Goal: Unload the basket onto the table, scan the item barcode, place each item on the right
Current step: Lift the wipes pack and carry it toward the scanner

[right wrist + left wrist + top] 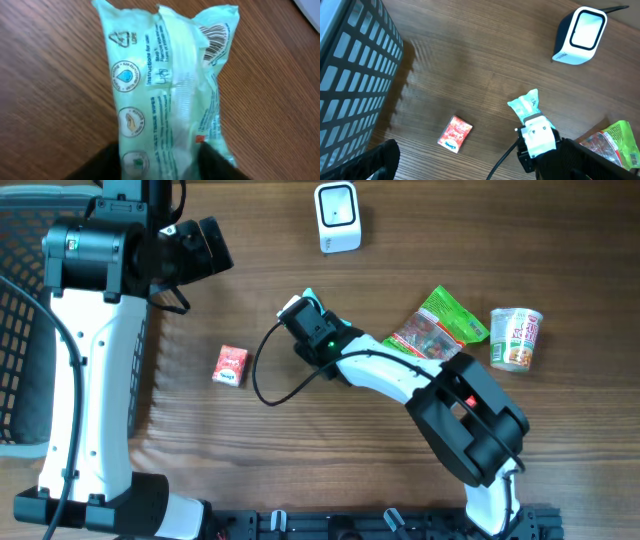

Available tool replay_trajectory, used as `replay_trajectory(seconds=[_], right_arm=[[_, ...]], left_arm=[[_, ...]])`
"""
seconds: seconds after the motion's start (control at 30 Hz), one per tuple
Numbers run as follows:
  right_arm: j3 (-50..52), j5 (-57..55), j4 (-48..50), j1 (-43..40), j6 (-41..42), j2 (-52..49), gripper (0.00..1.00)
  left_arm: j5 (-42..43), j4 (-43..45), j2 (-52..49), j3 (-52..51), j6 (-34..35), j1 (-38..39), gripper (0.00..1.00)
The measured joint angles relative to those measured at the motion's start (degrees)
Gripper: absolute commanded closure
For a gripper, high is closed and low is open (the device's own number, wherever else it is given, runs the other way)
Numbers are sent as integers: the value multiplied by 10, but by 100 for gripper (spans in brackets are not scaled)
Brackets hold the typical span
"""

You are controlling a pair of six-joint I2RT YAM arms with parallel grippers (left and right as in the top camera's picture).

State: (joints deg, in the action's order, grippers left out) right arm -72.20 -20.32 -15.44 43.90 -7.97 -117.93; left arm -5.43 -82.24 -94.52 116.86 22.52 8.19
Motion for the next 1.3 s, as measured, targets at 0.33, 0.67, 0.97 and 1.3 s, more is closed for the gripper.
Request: replay_trajectory(seconds=[0.33, 0.67, 0.97, 1.3], right_arm=[[1, 18, -68, -5, 67, 39, 95], [9, 137, -220, -5, 85, 336, 96], [9, 198, -329, -5, 88, 454, 96], [9, 315, -307, -43, 108, 467, 96]], left_arm=[[0, 0, 0, 0, 0, 0, 0], [0, 0, 0, 0, 0, 0, 0], [0, 0, 0, 0, 0, 0, 0], [0, 0, 0, 0, 0, 0, 0]])
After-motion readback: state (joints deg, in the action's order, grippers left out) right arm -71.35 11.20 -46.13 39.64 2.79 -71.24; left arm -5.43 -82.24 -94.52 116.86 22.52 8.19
